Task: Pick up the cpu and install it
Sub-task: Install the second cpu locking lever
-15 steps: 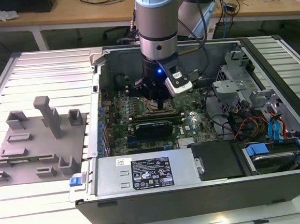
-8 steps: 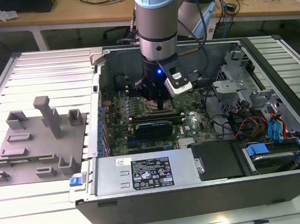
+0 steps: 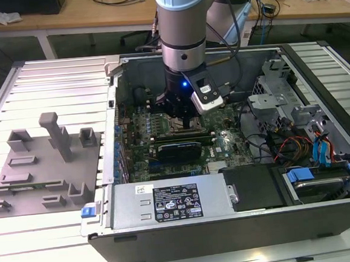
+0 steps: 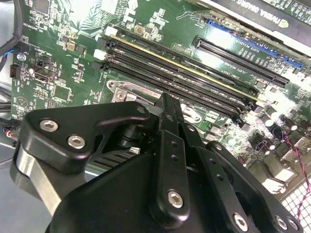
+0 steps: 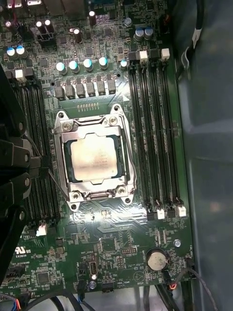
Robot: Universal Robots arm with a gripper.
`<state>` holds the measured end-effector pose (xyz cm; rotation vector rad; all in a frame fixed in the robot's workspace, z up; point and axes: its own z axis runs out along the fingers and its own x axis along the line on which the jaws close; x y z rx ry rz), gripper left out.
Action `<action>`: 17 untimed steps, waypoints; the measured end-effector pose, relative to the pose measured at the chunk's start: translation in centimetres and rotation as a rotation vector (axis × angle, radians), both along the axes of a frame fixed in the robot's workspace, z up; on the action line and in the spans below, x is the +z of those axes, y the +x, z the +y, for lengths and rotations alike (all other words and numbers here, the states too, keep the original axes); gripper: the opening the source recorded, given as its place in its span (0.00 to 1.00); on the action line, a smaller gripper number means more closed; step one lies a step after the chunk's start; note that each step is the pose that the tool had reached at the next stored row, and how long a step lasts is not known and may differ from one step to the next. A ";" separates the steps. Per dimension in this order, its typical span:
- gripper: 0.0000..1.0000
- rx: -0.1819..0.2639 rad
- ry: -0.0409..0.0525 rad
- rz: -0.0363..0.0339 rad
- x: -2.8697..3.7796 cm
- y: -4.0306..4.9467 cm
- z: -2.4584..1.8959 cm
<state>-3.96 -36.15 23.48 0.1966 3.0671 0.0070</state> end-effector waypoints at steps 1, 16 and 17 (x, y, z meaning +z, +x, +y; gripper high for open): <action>0.11 0.000 -0.0001 0.0001 -0.01 -0.01 0.00; 0.11 -0.002 0.0094 0.0000 -1.26 -2.12 -0.05; 0.11 -0.002 0.0113 -0.0001 -1.40 -2.45 -0.05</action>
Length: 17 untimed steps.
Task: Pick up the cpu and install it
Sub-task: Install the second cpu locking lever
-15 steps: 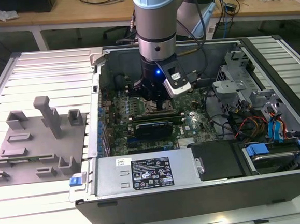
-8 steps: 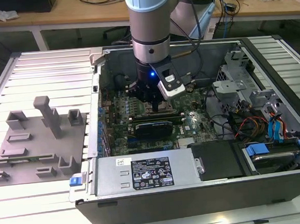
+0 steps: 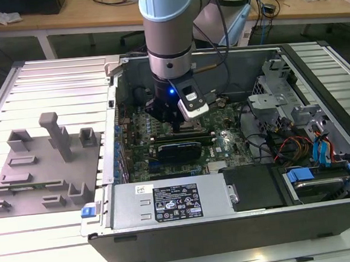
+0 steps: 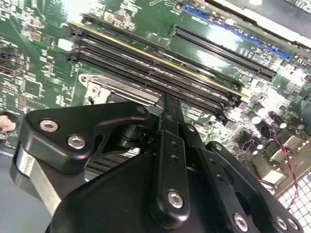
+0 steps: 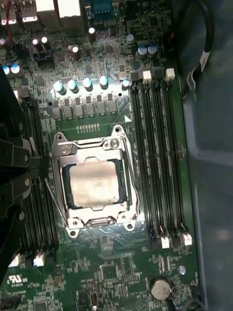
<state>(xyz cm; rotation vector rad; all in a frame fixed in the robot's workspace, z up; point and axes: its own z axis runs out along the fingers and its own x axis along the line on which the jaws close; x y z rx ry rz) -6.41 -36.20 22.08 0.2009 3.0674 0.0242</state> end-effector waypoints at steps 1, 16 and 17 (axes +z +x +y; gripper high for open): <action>0.11 0.000 0.0012 -0.0001 -0.05 -0.15 0.00; 0.11 -0.002 0.0284 0.0001 -0.91 -2.02 -0.02; 0.11 -0.002 0.0337 0.0000 -0.95 -2.02 -0.03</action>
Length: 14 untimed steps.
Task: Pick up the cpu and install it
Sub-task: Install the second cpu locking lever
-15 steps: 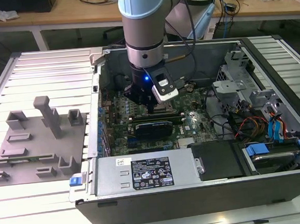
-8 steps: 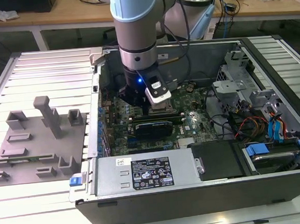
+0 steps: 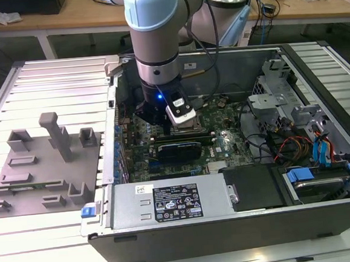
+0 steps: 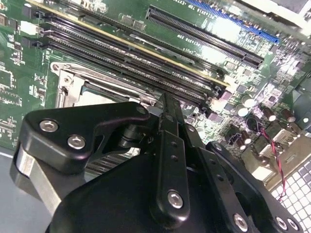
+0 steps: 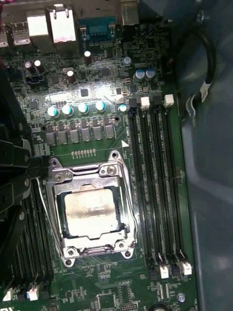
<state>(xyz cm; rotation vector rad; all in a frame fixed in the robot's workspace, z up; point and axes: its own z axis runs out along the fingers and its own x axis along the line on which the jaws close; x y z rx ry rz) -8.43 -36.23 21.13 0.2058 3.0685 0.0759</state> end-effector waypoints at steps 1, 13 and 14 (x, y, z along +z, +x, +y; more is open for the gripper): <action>0.11 0.000 0.0004 -0.0001 -0.01 0.00 0.00; 0.11 0.000 0.0005 0.0001 -0.05 0.00 -0.01; 0.11 0.000 0.0005 0.0000 -0.05 0.00 -0.01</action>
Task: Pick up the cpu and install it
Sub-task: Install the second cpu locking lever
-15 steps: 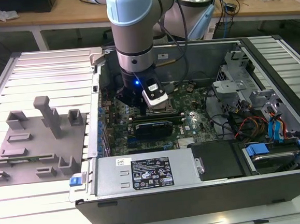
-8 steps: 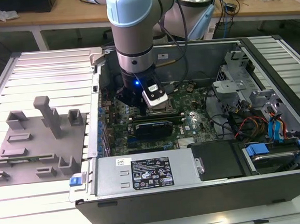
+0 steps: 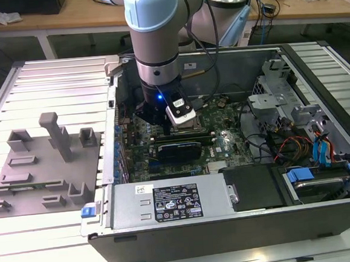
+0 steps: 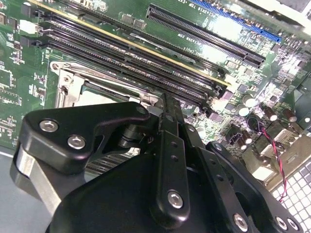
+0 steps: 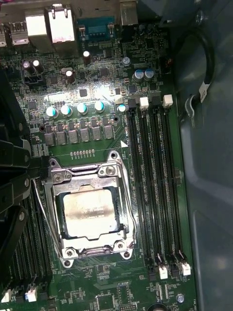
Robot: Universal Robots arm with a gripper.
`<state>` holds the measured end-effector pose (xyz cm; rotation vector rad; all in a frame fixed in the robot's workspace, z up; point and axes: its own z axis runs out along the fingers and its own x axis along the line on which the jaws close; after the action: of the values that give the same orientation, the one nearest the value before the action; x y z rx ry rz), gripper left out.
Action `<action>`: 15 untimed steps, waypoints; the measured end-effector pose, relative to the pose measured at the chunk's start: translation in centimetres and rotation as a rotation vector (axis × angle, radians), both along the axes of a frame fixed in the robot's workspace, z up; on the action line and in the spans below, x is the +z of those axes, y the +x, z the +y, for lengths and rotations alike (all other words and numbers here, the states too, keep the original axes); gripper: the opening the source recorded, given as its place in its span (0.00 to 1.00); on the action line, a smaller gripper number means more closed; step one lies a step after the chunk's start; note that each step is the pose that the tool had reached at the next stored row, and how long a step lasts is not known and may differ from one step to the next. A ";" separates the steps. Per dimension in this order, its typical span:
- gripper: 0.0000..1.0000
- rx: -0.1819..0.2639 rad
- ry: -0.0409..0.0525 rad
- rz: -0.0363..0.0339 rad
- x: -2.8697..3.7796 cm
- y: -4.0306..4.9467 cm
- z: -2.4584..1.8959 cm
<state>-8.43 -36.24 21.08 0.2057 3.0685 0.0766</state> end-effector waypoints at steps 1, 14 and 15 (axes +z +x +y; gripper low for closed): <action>0.11 0.000 0.0001 0.0000 -0.01 0.00 0.00; 0.11 0.000 0.0141 0.0006 -0.06 1.34 -0.06; 0.11 0.000 0.0142 0.0006 -0.06 1.41 -0.09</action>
<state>-7.02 -36.33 21.02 0.2071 3.0694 0.0982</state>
